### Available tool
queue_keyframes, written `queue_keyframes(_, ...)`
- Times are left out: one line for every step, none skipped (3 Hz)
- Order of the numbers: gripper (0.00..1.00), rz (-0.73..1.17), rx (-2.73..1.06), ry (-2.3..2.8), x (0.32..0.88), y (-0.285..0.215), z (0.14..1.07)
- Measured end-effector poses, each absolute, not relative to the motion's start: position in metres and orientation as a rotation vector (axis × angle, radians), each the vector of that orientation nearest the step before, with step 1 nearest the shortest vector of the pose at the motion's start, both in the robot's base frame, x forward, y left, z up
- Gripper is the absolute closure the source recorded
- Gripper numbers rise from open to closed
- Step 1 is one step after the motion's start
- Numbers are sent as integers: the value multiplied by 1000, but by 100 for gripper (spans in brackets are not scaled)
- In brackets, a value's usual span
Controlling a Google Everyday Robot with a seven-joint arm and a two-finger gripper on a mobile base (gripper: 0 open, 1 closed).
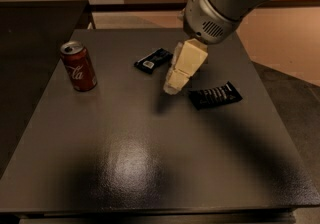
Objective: Pick coke can
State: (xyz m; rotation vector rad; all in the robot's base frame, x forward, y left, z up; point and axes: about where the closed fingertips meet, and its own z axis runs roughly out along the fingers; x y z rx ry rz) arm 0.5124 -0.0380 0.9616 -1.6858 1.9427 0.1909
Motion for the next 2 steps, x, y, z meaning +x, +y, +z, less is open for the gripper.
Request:
queue_keyframes(0,296,-1675,1914,530,0,945)
queue_keyframes(0,376,-1652,1897,548,37,933)
